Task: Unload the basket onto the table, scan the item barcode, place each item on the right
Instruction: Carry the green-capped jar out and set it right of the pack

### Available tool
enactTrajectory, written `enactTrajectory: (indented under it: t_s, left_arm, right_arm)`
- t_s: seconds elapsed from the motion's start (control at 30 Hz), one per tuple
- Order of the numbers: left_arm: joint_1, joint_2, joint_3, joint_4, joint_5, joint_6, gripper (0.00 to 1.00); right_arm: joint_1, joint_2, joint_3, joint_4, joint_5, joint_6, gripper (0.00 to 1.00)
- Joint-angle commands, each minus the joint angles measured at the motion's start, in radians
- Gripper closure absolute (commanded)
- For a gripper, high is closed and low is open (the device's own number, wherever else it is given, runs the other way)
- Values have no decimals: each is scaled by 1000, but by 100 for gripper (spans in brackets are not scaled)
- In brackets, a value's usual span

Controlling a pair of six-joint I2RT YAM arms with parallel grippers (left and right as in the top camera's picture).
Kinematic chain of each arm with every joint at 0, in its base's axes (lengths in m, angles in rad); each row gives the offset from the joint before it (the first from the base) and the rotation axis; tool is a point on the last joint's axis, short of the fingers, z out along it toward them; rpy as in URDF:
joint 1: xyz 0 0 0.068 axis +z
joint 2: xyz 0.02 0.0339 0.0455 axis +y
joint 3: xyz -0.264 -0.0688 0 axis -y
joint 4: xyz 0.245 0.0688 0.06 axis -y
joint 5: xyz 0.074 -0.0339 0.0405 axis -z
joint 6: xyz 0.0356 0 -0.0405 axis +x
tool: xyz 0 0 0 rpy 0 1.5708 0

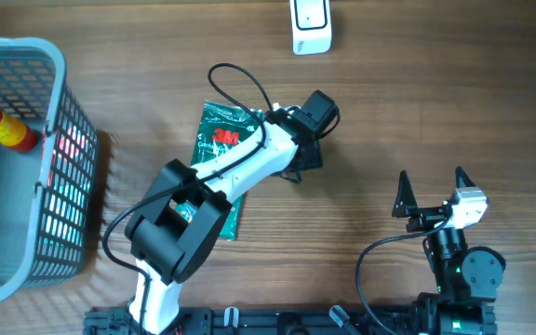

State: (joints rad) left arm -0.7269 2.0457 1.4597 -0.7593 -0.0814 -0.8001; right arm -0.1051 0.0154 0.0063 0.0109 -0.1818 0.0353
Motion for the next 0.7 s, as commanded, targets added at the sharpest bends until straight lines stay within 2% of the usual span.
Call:
enactTrajectory:
  t_s: [0.0, 0.1, 0.27, 0.33, 0.43, 0.5, 0.6, 0.67]
  left_arm:
    - [18, -20, 54, -58, -25, 4, 23]
    - [48, -87, 166, -162, -37, 94, 0]
    - [76, -220, 378, -296, -136, 174, 0]
    - [90, -317, 475, -324, -245, 219, 0]
    - [120, -423, 509, -322, -409, 225, 0]
    - [183, -522, 510, -332, -544, 224, 0]
    - [290, -599, 510, -359, -571, 224, 0]
    - [414, -644, 510, -383, -571, 220, 0]
  right_arm:
    - [4, -6, -1, 2, 10, -9, 0]
    - [4, -6, -1, 2, 10, -9, 0]
    - [4, -6, -1, 2, 10, -9, 0]
    - [4, -6, -1, 2, 10, -9, 0]
    - [4, -6, -1, 2, 10, -9, 0]
    - [4, -6, -1, 2, 10, -9, 0]
    - [4, -6, -1, 2, 10, -9, 0]
    - [4, -6, -1, 2, 10, -9, 0]
